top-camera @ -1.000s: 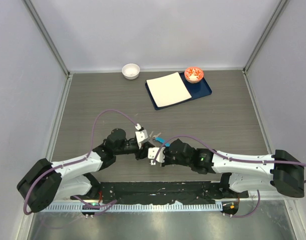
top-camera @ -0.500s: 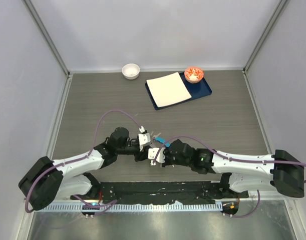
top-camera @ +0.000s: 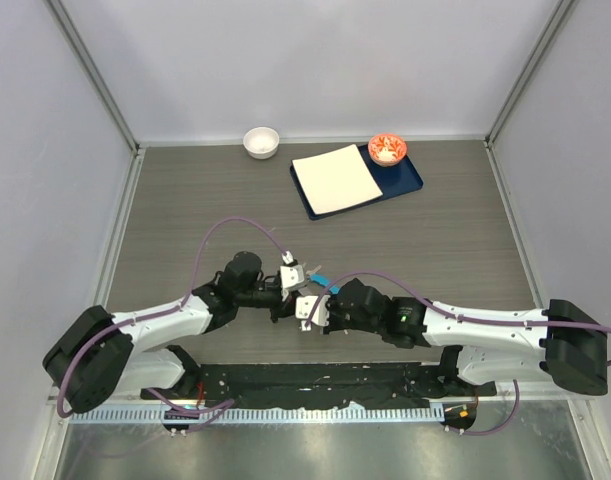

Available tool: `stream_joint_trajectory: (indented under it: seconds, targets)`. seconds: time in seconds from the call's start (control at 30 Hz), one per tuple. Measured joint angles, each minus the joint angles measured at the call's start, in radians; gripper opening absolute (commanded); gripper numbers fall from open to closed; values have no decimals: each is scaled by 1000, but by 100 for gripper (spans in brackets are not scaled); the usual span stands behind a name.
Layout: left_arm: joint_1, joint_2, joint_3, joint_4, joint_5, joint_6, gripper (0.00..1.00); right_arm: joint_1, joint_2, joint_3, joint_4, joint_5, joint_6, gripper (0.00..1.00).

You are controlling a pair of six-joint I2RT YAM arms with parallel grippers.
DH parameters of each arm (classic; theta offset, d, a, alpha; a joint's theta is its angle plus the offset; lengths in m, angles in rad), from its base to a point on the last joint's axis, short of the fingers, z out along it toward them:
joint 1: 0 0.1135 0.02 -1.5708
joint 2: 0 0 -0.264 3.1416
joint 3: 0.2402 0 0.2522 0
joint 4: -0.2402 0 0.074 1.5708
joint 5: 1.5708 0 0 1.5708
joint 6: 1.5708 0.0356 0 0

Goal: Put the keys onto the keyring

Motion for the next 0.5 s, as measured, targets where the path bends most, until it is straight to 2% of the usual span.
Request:
stream_joint_trajectory:
  seconds: [0.23,0.5]
  targets:
    - [0,-8,0,-3,-6,-8,0,0,-3,0,-2,6,1,1]
    - [0,-158,-49,37,-115,-105,0,1,-44,-1,2,28,12,1]
